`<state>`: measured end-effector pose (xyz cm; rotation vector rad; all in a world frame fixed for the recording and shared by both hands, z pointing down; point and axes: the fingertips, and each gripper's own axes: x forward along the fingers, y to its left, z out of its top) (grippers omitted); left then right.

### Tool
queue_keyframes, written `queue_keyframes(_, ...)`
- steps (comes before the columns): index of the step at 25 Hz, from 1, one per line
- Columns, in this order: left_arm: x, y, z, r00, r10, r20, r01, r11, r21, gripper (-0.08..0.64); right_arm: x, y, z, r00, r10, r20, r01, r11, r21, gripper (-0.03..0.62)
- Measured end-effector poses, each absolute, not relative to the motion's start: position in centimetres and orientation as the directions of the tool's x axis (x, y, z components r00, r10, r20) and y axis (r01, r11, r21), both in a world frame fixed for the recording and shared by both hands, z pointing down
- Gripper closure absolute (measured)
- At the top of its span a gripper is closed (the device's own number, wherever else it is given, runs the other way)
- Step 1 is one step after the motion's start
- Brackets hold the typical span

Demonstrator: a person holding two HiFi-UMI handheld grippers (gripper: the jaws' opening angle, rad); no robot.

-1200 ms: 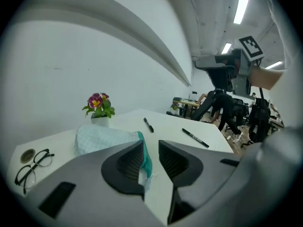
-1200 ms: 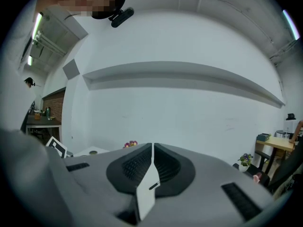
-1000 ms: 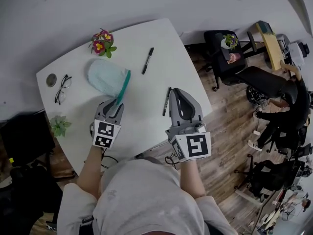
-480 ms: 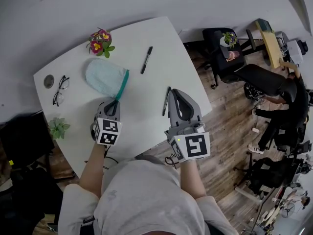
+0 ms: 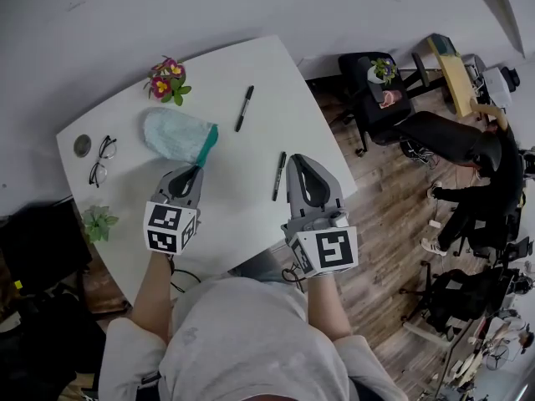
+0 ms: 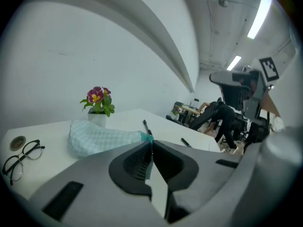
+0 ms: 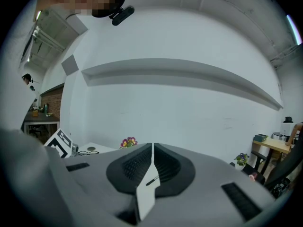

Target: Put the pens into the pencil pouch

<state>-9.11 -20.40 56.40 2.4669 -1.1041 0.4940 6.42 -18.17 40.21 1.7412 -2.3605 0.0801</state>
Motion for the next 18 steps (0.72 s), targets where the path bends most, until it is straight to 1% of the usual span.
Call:
queue_keyframes(6, -8.8, -21.5, 51.3, 0.706, -0.642, 0.298, -0.695, -0.55, 0.463, 0.522, 7.1, -18.3, 39.8, -0.295, -0.939, 0.178, -0.947, 0.313, 0.079, 0.558)
queue_keyframes(8, -8.9, -21.7, 49.7, 0.714, -0.654, 0.249, -0.668, -0.533, 0.519, 0.523, 7.4, -18.6, 39.4, -0.305, -0.937, 0.172, -0.944, 0.321, 0.076, 0.558)
queue_keyframes(12, -8.7, -21.9, 45.6, 0.709, -0.69, 0.146, -0.636, -0.536, 0.555, 0.523, 8.2, -20.0, 38.5, -0.34, -0.928, 0.152, -0.933, 0.353, 0.067, 0.558)
queue_keyframes(18, -7.7, -21.1, 40.4, 0.689, -0.725, 0.021, -0.623, -0.577, 0.529, 0.523, 8.7, -22.2, 37.3, -0.416, -0.901, 0.123, -0.902, 0.426, 0.072, 0.558)
